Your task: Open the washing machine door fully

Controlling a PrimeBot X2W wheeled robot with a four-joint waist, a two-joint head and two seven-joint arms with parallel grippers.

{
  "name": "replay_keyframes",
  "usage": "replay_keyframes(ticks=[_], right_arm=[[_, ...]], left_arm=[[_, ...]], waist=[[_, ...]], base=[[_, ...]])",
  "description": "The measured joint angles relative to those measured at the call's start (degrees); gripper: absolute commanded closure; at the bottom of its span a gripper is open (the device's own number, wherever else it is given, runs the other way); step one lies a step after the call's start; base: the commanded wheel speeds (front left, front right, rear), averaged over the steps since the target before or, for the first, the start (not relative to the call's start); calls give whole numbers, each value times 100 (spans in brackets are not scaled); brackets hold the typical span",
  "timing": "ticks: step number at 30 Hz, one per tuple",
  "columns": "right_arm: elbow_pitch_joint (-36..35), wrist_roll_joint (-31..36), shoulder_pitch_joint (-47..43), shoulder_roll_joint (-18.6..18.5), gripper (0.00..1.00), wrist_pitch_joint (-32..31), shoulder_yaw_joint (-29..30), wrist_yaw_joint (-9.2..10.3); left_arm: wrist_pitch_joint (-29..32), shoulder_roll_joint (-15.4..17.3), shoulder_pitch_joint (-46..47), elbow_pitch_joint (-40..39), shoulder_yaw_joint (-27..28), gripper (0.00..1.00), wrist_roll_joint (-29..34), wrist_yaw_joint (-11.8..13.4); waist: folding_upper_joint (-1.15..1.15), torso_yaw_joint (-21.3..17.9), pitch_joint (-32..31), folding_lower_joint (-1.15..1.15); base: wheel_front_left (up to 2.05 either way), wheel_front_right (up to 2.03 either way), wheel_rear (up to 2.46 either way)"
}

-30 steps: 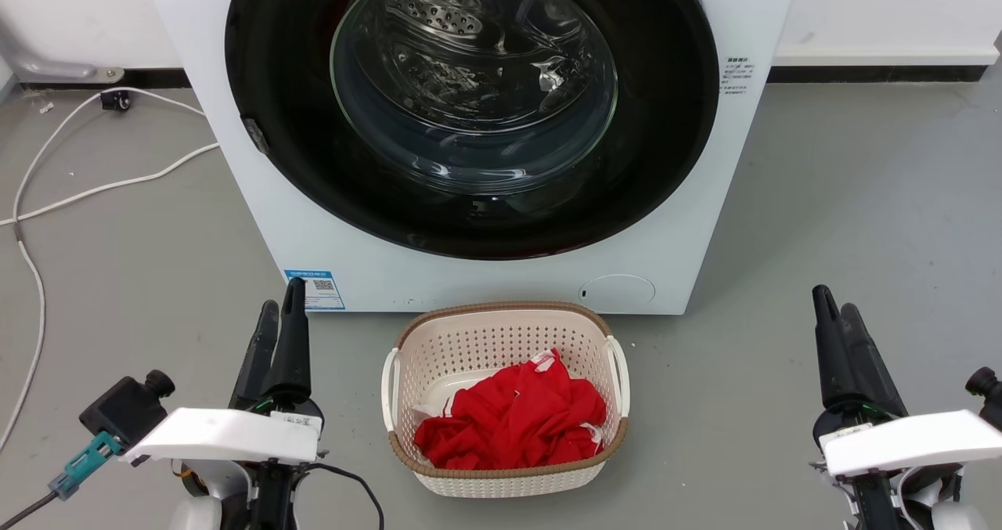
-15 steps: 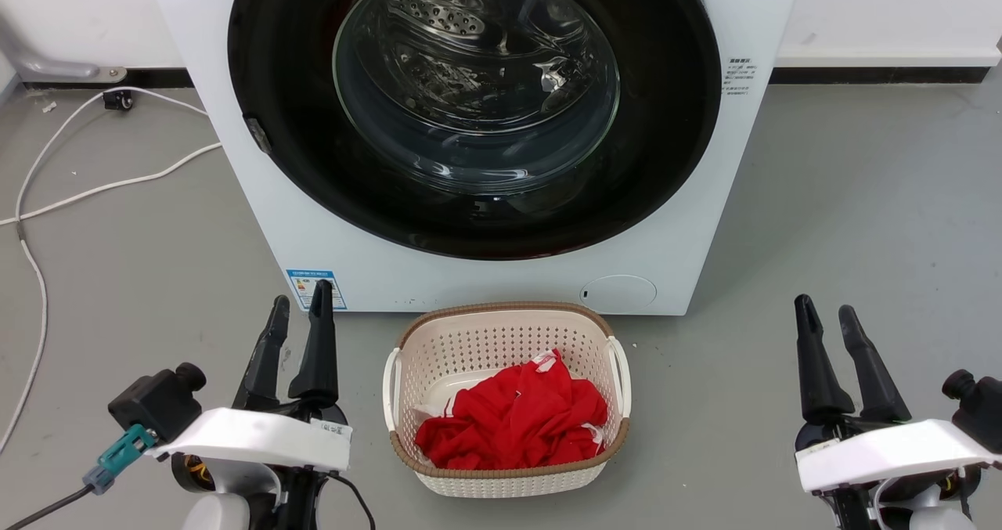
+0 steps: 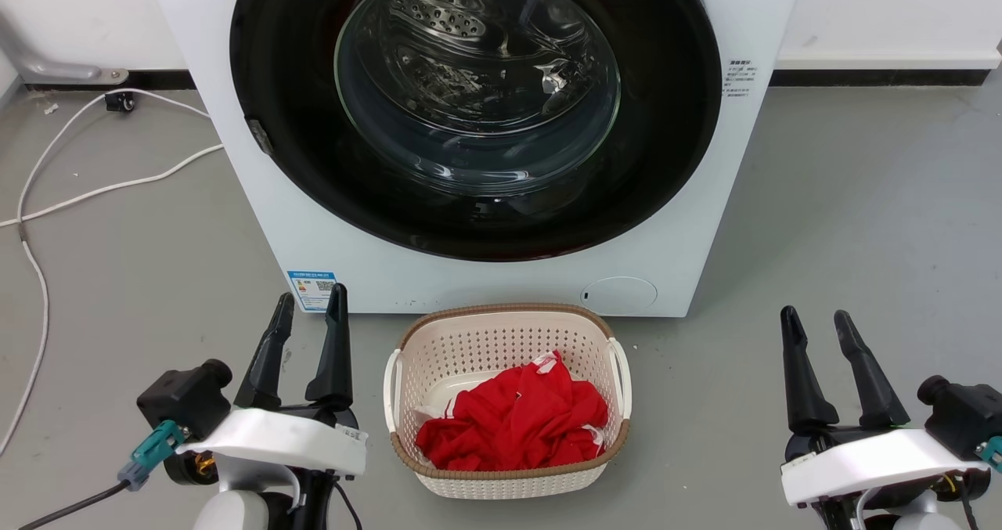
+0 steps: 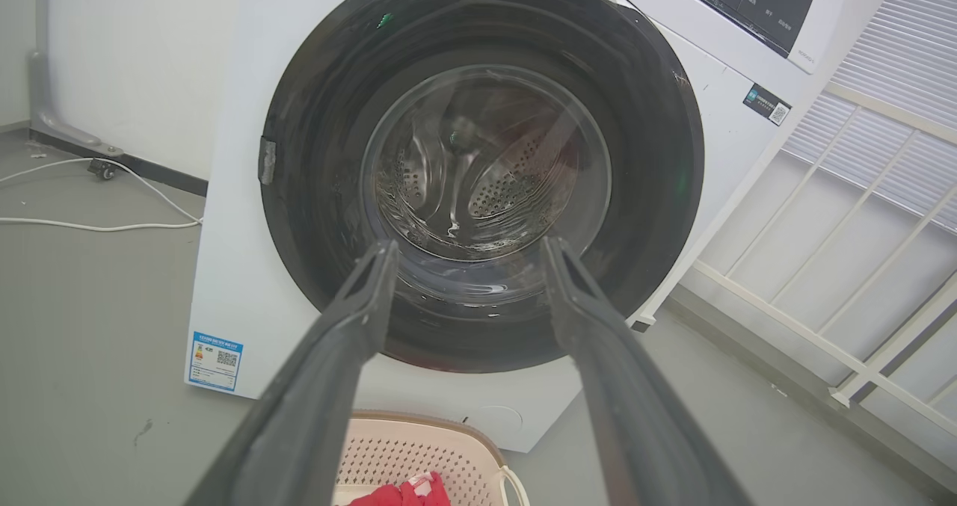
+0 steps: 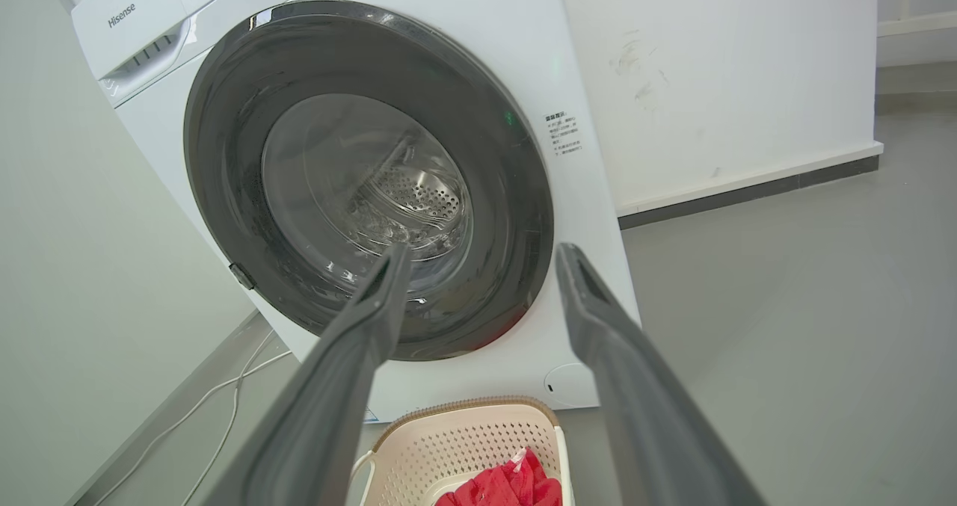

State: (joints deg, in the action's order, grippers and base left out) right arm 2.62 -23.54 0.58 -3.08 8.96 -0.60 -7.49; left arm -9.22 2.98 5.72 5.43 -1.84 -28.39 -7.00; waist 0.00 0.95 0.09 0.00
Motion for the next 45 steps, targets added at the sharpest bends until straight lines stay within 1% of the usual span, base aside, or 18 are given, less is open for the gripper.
replay_keyframes(ticks=[21, 45], right_arm=[[-26, 1126, -63, 4, 0, 74, 35, -1], [-54, 2078, -119, 8, 0, 146, 16, -1]], left_arm=[[-261, -2, 18, 135, -73, 0, 1174, 43], [-515, -4, 52, 224, -141, 0, 2217, 53]], waist=[[0, 4, -5, 0], [0, 14, 3, 0]], base=[[0, 0, 0], [0, 0, 0]])
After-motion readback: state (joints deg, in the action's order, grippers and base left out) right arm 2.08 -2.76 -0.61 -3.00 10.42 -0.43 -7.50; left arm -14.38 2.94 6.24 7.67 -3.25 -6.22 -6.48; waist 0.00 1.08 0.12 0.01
